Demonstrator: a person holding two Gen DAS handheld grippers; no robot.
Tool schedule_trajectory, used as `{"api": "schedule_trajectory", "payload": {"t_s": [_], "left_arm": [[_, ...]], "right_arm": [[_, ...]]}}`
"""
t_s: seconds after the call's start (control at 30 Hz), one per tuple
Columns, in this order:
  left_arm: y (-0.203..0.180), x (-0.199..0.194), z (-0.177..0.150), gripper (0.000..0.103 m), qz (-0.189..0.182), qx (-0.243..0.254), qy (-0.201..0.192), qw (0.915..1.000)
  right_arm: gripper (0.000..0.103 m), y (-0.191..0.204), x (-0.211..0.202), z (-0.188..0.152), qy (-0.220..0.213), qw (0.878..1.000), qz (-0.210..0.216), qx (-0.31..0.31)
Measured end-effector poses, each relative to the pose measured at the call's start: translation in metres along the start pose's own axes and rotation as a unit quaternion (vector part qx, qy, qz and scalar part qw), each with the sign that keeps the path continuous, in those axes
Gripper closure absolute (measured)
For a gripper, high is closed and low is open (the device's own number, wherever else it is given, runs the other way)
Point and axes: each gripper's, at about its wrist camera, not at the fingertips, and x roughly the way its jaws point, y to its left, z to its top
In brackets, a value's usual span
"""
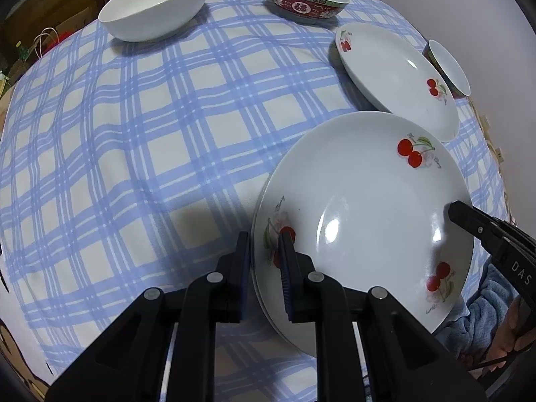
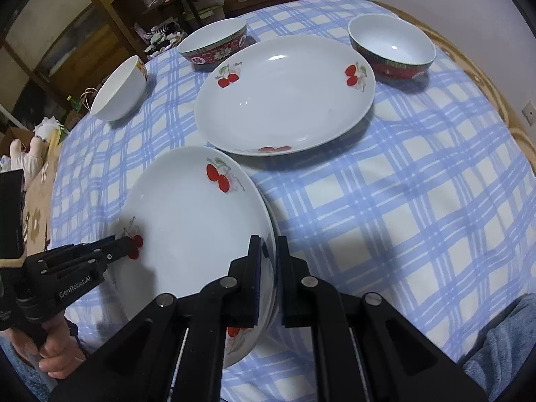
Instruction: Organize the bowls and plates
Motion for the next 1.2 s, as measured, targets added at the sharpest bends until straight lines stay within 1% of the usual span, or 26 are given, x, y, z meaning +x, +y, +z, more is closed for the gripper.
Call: {"api": "schedule_trajectory", "payload": {"t_s": [0.2, 0.37, 0.53, 0.63, 0.67, 0.8, 1.2], "left_arm": [[0.001, -0.002, -0.005, 0.087, 0.005, 0.006, -0.008, 0.9999], [0.0, -0.004, -0.005, 0.087, 0.007, 0.004, -0.01, 0.9999], [-0.002, -0.008, -0.007, 0.087, 0.018, 0.01, -0.018, 0.9996], [0.001, -0.011, -0.007, 0.086, 0.023, 0.01, -0.022, 0.9994], [0.002, -0.012, -0.007, 0.085, 0.025, 0.01, -0.026, 0.9993], [0.003, -0.011, -0.005, 0.085, 0.021, 0.006, -0.024, 0.9995], [-0.001, -0.012, -0.007, 0.084, 0.035, 0.019, -0.03, 0.9988]], "right_arm": [[0.094, -0.001, 0.0, -0.002, -0.002, 1.0, -0.005, -0.003], [0.094, 0.004, 0.001, -0.003, -0.003, 0.999, -0.024, -0.022], [0.093, 0.004, 0.002, -0.004, -0.002, 0.999, -0.025, -0.02], [0.087, 0.003, 0.002, -0.005, 0.0, 1.0, -0.022, -0.02], [0.087, 0.003, 0.003, -0.005, 0.001, 1.0, -0.023, -0.02], [0.086, 0.002, 0.004, -0.006, 0.002, 1.0, -0.02, -0.016], [0.086, 0.003, 0.005, -0.006, 0.001, 1.0, -0.024, -0.015]]}}
